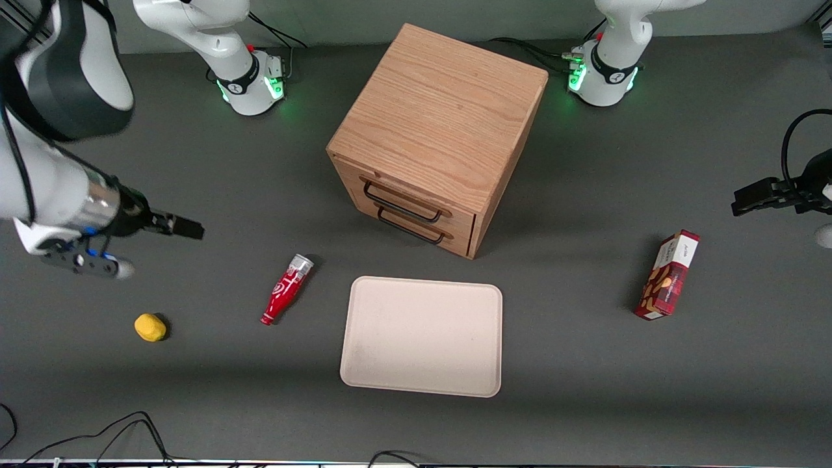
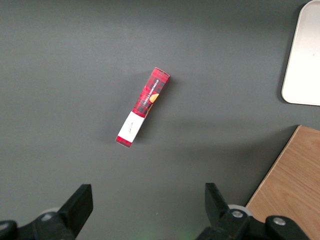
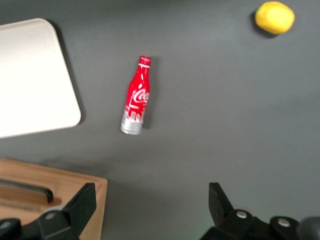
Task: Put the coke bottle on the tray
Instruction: 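Move the right gripper toward the red Coca-Cola bottle lying on the table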
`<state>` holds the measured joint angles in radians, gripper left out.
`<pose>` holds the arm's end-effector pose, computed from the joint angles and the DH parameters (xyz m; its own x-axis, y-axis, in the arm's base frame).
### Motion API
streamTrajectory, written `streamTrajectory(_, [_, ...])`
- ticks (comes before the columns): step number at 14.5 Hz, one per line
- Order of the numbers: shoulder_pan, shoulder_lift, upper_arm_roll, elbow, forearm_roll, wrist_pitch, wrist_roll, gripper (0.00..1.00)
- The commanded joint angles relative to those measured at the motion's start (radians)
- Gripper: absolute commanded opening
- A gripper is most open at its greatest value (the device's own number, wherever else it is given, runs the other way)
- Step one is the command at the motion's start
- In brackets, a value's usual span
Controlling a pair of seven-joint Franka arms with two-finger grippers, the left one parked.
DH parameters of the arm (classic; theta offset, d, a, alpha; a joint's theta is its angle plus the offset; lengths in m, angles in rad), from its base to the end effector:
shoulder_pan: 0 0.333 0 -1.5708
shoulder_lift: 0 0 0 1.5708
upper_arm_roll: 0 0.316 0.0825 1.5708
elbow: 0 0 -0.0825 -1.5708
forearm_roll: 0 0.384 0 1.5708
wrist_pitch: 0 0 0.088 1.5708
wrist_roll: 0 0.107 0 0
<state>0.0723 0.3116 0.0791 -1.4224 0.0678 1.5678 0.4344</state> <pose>0.6293 0.0966 0.5084 0.9416 -0.2799 -0.1875 -0.2873 -0.9577 -0.0133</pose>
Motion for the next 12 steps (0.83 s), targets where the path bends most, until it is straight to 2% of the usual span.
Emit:
streamTrajectory(1, [0.044, 0.119, -0.001, 0.094, -0.008, 0.001, 0.132, 1.0])
streamTrajectory(4, [0.095, 0.164, -0.001, 0.047, -0.009, 0.138, 0.401, 1.0])
streamTrajectory(6, [0.116, 0.144, -0.001, -0.074, -0.035, 0.233, 0.463, 1.0])
streamTrajectory(8, [0.119, 0.068, 0.004, -0.318, -0.074, 0.456, 0.487, 1.0])
streamTrajectory(12, [0.121, 0.093, 0.004, -0.426, -0.091, 0.641, 0.495, 1.0])
